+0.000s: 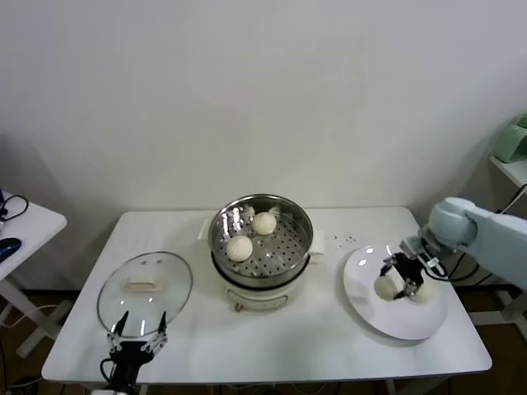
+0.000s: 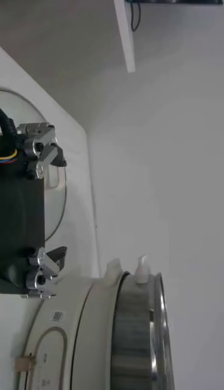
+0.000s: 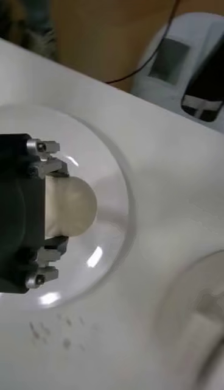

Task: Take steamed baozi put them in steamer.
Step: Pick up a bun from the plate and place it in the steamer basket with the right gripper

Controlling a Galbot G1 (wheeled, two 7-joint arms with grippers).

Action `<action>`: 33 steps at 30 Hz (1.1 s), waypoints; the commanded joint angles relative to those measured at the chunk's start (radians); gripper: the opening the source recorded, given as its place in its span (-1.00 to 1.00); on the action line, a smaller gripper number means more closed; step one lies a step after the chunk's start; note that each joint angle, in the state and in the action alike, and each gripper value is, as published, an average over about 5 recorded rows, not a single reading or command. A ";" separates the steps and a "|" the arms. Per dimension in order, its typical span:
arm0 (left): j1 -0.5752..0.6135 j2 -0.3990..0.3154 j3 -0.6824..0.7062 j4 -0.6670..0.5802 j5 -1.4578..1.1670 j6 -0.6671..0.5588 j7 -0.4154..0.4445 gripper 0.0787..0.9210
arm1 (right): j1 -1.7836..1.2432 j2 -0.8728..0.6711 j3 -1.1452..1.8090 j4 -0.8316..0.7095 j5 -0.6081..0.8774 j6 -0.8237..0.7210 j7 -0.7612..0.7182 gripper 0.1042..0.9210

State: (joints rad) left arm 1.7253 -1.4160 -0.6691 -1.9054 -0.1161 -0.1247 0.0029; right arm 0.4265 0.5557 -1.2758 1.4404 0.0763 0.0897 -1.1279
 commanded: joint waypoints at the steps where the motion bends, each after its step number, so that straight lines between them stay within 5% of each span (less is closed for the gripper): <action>1: 0.003 0.002 0.001 0.000 0.001 -0.001 0.002 0.77 | 0.440 0.131 -0.163 0.168 -0.291 0.350 -0.047 0.30; 9: 0.009 0.005 -0.001 0.001 -0.034 -0.040 0.023 0.77 | 0.441 0.272 -0.015 0.261 -0.577 0.577 -0.015 0.31; 33: 0.032 0.011 0.003 -0.007 -0.014 -0.035 0.031 0.77 | 0.074 0.700 0.049 0.108 -0.710 0.613 0.009 0.32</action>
State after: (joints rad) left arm 1.7530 -1.4076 -0.6646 -1.9153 -0.1297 -0.1580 0.0317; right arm 0.6447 1.1044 -1.2402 1.6083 -0.5573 0.6682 -1.1209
